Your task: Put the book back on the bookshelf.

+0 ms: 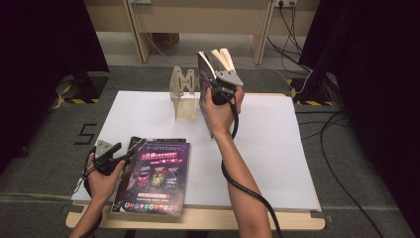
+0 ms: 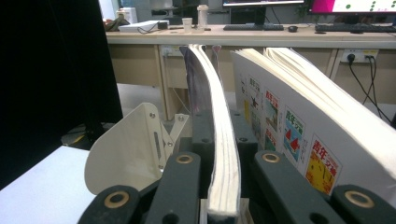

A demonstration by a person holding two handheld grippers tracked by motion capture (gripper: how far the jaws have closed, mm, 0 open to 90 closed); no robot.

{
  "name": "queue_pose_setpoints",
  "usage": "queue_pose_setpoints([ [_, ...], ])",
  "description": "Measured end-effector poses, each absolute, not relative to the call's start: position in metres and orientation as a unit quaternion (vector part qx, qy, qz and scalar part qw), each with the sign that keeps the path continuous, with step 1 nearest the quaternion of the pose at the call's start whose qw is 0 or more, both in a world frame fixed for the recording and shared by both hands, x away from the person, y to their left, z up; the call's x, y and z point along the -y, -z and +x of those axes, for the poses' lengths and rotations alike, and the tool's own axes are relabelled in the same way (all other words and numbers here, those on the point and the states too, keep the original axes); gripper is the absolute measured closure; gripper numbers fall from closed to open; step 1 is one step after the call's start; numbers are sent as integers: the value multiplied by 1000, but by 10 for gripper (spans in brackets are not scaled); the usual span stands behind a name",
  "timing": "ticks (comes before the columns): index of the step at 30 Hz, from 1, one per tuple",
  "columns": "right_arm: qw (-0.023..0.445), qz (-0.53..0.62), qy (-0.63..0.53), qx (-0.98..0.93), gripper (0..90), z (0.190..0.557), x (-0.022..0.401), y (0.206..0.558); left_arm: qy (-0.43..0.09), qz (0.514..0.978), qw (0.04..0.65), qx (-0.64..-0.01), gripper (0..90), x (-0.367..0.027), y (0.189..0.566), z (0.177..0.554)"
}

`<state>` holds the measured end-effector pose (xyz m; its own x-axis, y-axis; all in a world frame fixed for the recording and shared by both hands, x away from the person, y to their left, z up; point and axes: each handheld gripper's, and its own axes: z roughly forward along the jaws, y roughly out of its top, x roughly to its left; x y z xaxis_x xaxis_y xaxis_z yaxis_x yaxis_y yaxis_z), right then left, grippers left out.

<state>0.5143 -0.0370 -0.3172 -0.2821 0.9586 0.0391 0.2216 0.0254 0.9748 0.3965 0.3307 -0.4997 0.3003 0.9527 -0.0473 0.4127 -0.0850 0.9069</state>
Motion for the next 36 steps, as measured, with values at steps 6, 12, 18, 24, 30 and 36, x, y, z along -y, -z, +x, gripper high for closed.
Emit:
queue_pose_setpoints([
  [6,359,484,-505,-618,846,519,36,323,-302,673,446,-508,373,-331,500,397],
  [12,349,485,-501,-626,841,521,37,321,-303,676,442,-506,373,-331,500,397],
  [18,345,488,-499,-628,804,520,41,317,-305,677,440,-505,373,-330,500,397],
  [24,337,492,-500,-628,786,517,42,317,-304,676,441,-506,373,-330,500,397],
  [30,330,491,-503,-630,773,513,45,320,-305,676,441,-506,373,-330,500,397],
  [36,324,495,-503,-630,770,508,48,324,-305,677,439,-505,373,-329,500,397],
])
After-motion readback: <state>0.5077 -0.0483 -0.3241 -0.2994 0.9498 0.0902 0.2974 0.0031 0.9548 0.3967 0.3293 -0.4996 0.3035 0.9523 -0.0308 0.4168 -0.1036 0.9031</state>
